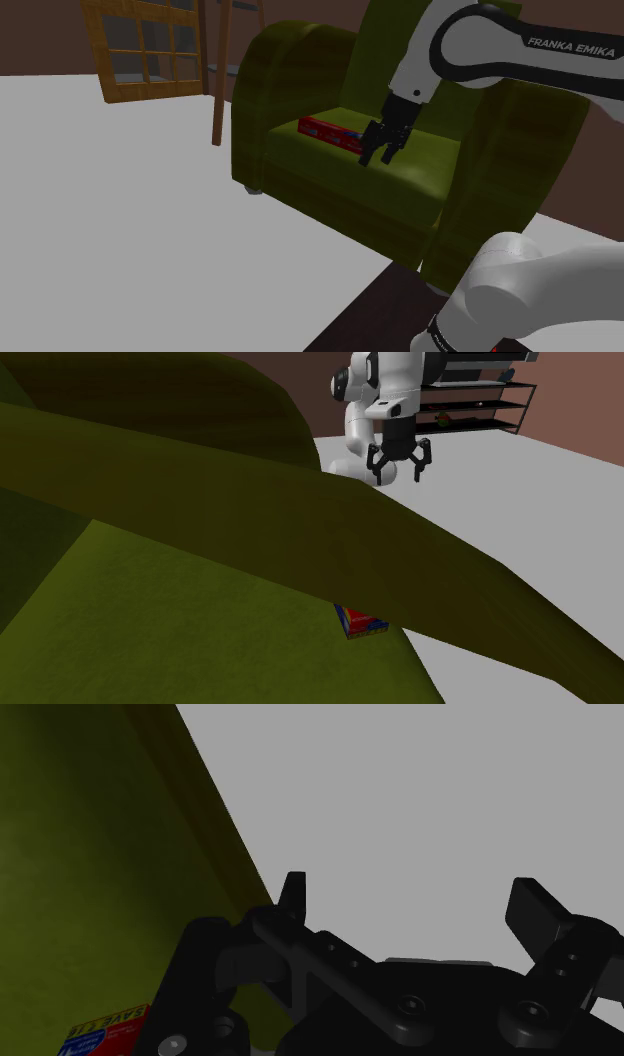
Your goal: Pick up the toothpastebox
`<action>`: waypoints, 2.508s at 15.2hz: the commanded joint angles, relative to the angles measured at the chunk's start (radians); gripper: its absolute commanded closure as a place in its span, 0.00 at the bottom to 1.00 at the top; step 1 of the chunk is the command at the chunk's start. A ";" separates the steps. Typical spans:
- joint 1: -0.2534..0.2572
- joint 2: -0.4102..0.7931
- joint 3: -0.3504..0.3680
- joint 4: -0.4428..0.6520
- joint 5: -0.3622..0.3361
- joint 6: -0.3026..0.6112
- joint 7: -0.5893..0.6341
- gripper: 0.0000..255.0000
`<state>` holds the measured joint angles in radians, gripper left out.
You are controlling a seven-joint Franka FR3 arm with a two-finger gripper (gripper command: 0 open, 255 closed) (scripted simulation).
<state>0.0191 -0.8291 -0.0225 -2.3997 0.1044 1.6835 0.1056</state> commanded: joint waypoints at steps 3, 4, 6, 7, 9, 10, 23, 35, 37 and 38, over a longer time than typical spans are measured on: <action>-0.006 0.079 -0.022 0.050 -0.022 0.016 -0.032 0.00; -0.009 0.118 -0.032 0.077 -0.032 0.023 -0.048 0.00; -0.013 0.198 -0.052 0.133 -0.050 0.034 -0.079 0.00; -0.015 0.237 -0.061 0.164 -0.058 0.038 -0.094 0.00; -0.018 0.317 -0.080 0.228 -0.072 0.043 -0.123 0.00; -0.019 0.356 -0.088 0.261 -0.078 0.044 -0.137 0.00; -0.054 0.903 -0.176 0.839 -0.095 -0.045 -0.319 0.00; -0.067 0.998 -0.183 0.859 -0.092 0.021 -0.346 0.00; -0.066 0.996 -0.183 0.854 -0.092 0.023 -0.345 1.00; -0.066 0.995 -0.183 0.853 -0.093 0.024 -0.345 1.00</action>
<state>-0.0470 0.1653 -0.2055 -1.5438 0.0116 1.7073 -0.2407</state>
